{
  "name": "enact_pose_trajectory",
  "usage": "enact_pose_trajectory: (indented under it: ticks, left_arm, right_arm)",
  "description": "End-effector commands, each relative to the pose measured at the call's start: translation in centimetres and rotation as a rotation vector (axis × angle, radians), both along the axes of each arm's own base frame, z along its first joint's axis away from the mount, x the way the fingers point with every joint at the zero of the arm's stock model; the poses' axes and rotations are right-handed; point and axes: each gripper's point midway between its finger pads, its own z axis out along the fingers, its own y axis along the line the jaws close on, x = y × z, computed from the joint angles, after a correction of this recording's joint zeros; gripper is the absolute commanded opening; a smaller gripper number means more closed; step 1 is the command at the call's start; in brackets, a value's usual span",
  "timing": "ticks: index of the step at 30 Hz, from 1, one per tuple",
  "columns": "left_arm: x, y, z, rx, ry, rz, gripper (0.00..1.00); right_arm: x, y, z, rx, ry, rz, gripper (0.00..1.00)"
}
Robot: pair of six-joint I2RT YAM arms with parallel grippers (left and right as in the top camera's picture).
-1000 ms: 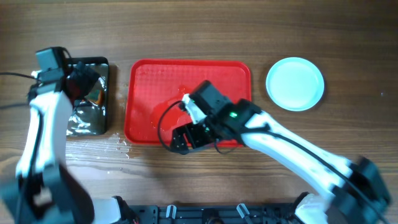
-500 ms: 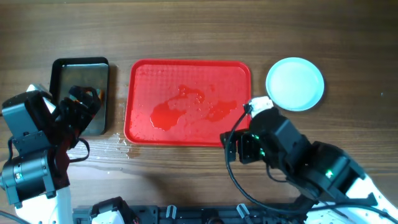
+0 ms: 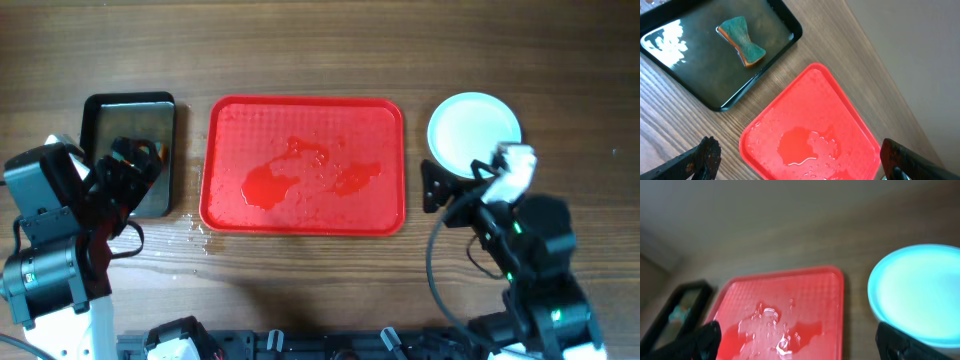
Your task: Clean dirty plates on tray and stack at the side
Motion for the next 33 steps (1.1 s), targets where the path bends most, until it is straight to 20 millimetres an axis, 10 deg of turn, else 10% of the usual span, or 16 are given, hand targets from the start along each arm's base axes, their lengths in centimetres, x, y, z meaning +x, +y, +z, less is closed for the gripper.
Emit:
enact_pose_trajectory:
  ticks: [1,11,16,33]
  left_arm:
    - [0.1,0.0,0.2,-0.001,-0.008,-0.009,1.00]
    - [0.1,0.0,0.2,-0.001,-0.008,-0.009,1.00]
    - [0.1,0.0,0.2,-0.001,-0.008,-0.009,1.00]
    - [0.1,0.0,0.2,-0.001,-0.008,-0.009,1.00]
  right_arm:
    - [-1.7,-1.3,-1.0,0.014,-0.166,0.004,1.00]
    - [-2.1,-3.9,-2.3,0.024,-0.494,-0.114,1.00]
    - [-1.8,-4.3,-6.0,-0.104,-0.369,-0.123,1.00]
    - [-1.7,-4.4,-5.8,-0.117,-0.381,-0.123,1.00]
